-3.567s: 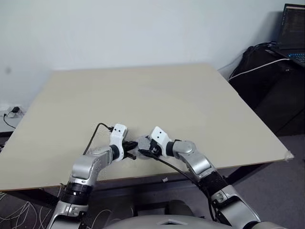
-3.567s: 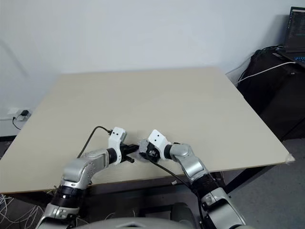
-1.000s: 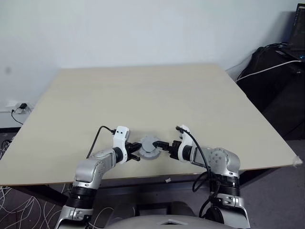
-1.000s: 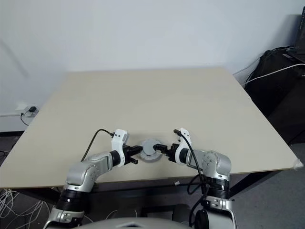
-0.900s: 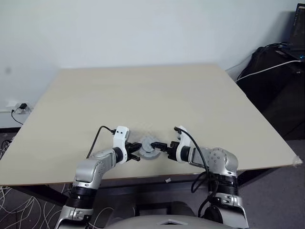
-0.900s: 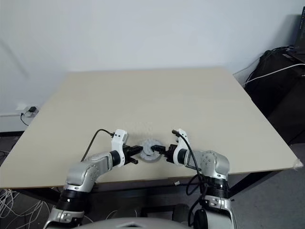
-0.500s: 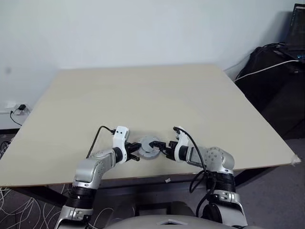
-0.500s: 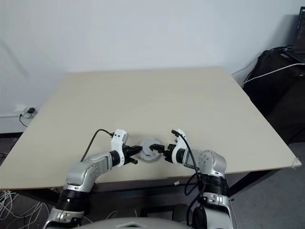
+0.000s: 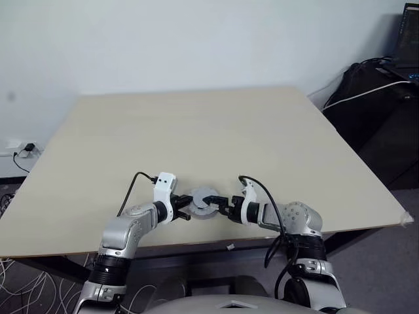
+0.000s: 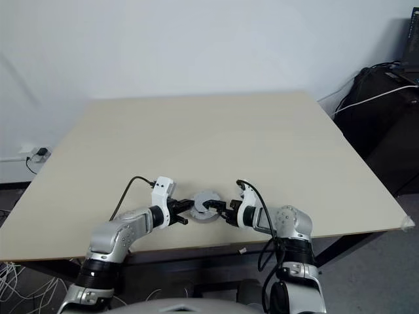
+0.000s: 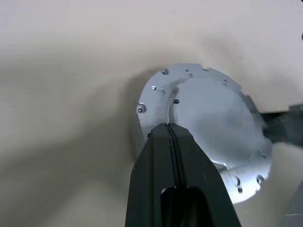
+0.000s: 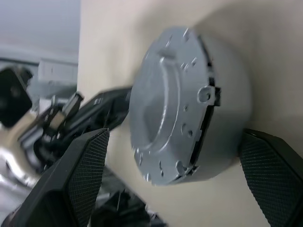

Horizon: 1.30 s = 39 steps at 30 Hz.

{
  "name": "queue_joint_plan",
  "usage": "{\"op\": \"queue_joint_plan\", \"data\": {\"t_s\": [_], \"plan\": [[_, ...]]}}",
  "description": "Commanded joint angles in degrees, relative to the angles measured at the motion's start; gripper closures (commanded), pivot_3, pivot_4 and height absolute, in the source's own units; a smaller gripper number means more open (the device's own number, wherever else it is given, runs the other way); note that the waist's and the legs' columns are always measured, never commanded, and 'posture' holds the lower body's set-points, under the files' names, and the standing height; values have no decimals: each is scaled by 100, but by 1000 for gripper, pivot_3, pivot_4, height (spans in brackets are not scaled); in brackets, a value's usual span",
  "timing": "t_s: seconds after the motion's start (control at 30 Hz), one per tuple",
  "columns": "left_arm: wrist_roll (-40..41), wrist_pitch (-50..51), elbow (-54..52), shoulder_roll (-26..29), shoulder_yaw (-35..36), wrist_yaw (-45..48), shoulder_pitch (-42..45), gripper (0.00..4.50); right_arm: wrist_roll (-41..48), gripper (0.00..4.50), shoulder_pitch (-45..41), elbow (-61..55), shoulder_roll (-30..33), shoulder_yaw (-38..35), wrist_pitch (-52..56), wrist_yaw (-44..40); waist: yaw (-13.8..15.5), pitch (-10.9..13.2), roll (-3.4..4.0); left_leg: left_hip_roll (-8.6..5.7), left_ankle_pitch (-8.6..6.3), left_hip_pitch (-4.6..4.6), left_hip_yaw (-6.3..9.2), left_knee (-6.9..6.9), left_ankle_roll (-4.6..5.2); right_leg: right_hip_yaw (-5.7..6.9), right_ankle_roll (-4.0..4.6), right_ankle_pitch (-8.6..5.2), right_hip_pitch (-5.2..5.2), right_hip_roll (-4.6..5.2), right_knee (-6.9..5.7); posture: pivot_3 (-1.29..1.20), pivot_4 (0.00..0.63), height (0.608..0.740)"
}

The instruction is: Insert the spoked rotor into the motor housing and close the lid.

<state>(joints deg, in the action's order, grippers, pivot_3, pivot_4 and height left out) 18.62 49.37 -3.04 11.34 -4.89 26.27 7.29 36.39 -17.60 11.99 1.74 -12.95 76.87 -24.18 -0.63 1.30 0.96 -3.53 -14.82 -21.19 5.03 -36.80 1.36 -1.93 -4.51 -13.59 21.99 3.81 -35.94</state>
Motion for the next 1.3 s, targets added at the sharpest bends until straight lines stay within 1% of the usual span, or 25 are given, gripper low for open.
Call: {"op": "queue_joint_plan", "data": {"t_s": [0.03, 0.13, 0.23, 0.37, 0.47, 0.57, 0.63, 0.7, 1.07, 1.3], "plan": [[-48, 127, 262, -46, -201, -28, -90, 4500, 147, 49, -69, -59, -149, 155, 118, -51, -1, 1, -1, 0, 0, 0, 0, 0, 0, 0, 0, 0, 0, 0, 0, 0, 0, 740], [-48, 111, 270, -44, -190, -28, -100, 4500, -68, 49, -97, 61, -312, 53, -129, 332, -14, 0, -2, 1, 0, 1, 0, 4, -1, 0, 2, -2, 1, 0, 1, 0, 0, 740], [-45, 102, 262, -46, -179, -30, -119, 4500, -185, 49, -117, 170, -539, -237, -368, 803, -32, -8, -15, 6, -1, 10, 2, 14, -2, -2, 2, -2, -2, 15, 1, 0, 0, 740], [-45, 99, 243, -44, -175, -36, -149, 4500, -68, 49, -55, 19, -663, -342, -272, 912, -80, -6, -14, 7, -1, 27, 2, 20, -3, 3, -6, 4, -12, 28, 0, 0, 0, 740], [-49, 92, 243, -35, -184, -37, -164, 4500, 94, 576, 24, -191, -663, -309, -23, 849, -86, -4, -8, 6, -1, 25, 4, 20, -3, 21, -6, 4, -12, 41, 0, 0, 0, 740], [-56, 85, 243, -31, -183, -35, -164, 4500, 200, 1520, 86, -368, -666, -307, 162, 824, -70, 0, 1, -1, 0, 14, 5, 28, -4, 40, 1, -1, 0, 50, 2, 0, 0, 740], [-67, 74, 245, -35, -185, -34, -168, 4500, 263, 2085, 120, -484, -668, -305, 280, 804, -55, -2, 1, -4, 1, 12, 5, 43, -4, 42, -11, 4, 9, 48, 3, 0, 0, 740], [-76, 63, 250, -42, -186, -34, -172, 4500, 309, 2303, 151, -582, -685, -314, 367, 808, -31, -2, 0, -5, 4, 13, 8, 59, -7, 46, -12, 5, 14, 49, 6, 0, 0, 740], [-79, 32, 225, -35, -157, -57, -264, 4500, 543, 2317, 355, -1080, -985, -422, 840, 876, -9, -3, 1, -6, 5, -15, 8, 76, -10, 46, -4, 1, 53, 31, 6, 0, 0, 740], [-61, 53, 163, -35, -125, -82, -292, 4500, 474, 2334, 346, -1020, -1024, -473, 761, 962, -12, -3, 1, -6, 5, -17, 8, 77, -10, 46, -3, 0, 55, 30, 6, 0, 0, 740]]}}
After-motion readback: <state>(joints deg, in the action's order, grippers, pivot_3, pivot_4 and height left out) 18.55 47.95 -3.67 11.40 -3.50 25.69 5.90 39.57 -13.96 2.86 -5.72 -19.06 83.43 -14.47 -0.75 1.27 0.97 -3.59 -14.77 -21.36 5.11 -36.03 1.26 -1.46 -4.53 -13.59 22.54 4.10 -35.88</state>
